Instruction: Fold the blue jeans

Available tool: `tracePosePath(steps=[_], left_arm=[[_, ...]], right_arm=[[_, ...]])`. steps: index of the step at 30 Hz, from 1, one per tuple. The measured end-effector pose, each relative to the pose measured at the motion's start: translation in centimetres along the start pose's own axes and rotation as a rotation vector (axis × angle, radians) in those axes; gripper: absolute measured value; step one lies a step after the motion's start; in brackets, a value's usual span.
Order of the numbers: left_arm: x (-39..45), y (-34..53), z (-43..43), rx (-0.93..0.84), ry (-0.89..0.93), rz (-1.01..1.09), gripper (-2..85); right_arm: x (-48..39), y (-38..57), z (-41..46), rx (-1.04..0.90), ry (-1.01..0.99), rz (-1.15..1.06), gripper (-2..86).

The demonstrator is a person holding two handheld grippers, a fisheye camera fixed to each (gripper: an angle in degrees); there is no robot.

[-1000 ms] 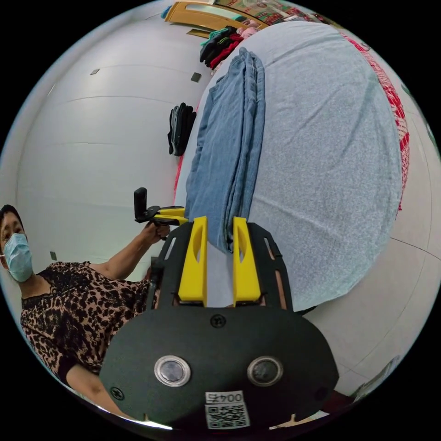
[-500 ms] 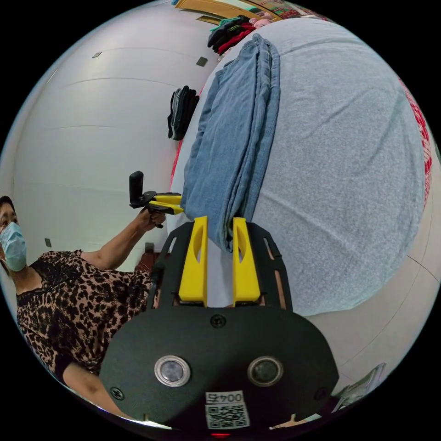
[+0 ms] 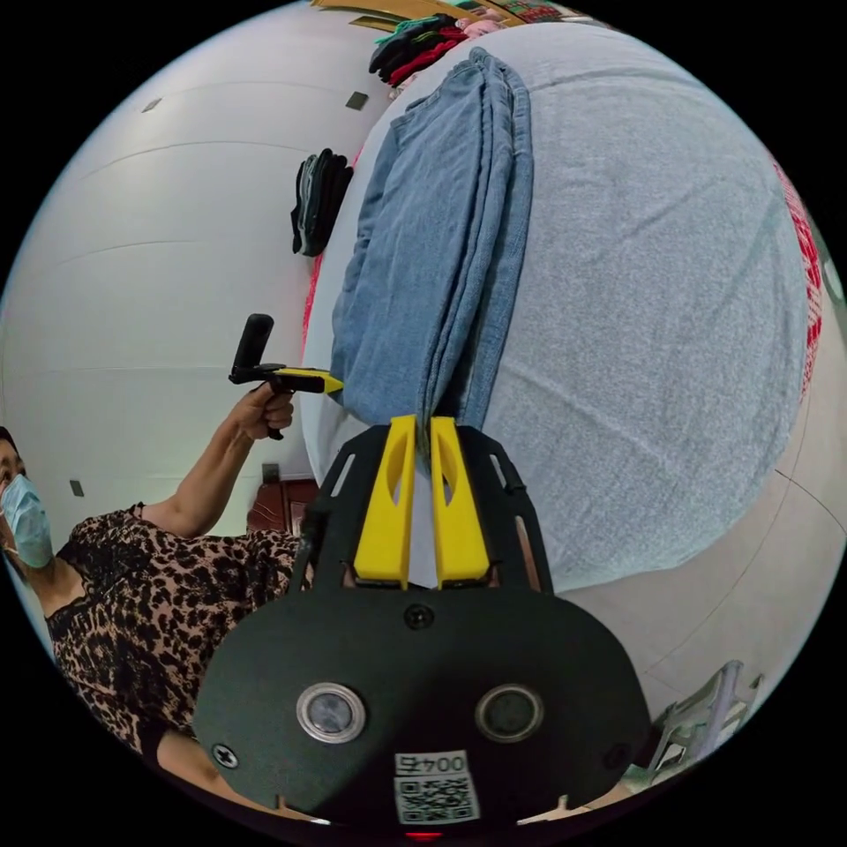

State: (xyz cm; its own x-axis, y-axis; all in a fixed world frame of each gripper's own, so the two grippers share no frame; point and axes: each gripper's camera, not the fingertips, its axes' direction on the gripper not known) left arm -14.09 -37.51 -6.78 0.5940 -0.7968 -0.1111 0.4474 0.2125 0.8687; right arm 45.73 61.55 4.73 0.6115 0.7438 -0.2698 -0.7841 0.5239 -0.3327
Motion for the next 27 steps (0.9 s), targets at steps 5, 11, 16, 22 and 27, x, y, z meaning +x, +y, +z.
tracePosePath(steps=[5, 11, 16, 22, 27], left_arm=[[-0.8, -0.3, -1.2, 0.002, 0.027, -0.015, 2.6], [-1.3, 0.5, -3.1, 0.032, 0.085, 0.013, 2.4], [-2.5, 2.3, -2.9, 0.045, 0.148, 0.027, 2.4], [-4.4, 3.7, -1.8, 0.100, 0.174, 0.013, 2.3], [-3.1, 4.1, -2.1, 0.106, 0.065, 0.078, 2.3]], right_arm=[[-0.1, 0.1, -0.1, -0.010, 0.012, 0.002, 3.9], [-2.0, 0.8, -1.2, 0.004, 0.037, -0.054, 3.8], [-2.1, 2.5, -0.4, -0.025, 0.072, -0.054, 3.7], [-1.8, 3.4, 0.1, -0.006, 0.077, -0.022, 4.1], [-2.1, 3.4, 0.2, -0.028, 0.063, -0.028, 8.4]])
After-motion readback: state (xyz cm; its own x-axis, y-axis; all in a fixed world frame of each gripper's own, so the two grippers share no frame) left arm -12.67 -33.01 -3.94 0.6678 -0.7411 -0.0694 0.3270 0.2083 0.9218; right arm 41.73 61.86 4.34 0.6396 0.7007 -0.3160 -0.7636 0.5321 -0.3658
